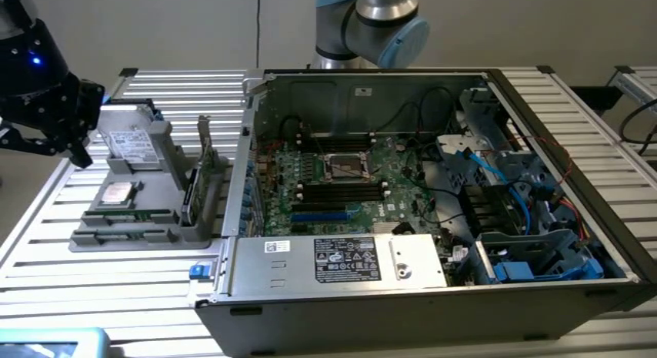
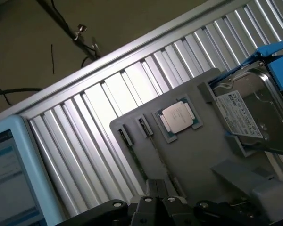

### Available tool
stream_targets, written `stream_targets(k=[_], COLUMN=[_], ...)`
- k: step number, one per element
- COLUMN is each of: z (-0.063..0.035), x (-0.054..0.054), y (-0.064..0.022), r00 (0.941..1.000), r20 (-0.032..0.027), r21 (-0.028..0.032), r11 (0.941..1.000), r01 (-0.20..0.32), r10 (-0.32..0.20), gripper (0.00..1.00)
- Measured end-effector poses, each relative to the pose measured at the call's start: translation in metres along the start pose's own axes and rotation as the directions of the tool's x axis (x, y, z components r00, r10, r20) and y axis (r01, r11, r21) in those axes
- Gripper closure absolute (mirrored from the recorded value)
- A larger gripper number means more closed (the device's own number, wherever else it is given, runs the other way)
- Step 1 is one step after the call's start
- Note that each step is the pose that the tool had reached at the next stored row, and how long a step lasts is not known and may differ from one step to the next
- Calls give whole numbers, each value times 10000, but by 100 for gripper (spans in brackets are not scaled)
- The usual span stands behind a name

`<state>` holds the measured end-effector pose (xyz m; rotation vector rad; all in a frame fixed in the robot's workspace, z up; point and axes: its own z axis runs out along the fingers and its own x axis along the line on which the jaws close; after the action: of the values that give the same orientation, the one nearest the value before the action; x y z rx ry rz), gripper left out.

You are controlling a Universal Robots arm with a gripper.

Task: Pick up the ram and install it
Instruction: 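Pick up the ram and move it above insertion slot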

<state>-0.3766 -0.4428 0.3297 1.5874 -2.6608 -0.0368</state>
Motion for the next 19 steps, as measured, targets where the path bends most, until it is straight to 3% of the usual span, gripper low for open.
stream_targets(k=[5,10,14,19], z=[0,2,2,3], x=[-1,-1,0,0], y=[0,-1,0,0], r00=[9963,9847,9695,9430], r20=[6,-13,-40,-82], r21=[115,196,229,257], r11=[9963,9845,9692,9427], r01=[855,1743,2452,3327], r10=[-855,-1743,-2451,-3326], gripper=[89,89,89,89])
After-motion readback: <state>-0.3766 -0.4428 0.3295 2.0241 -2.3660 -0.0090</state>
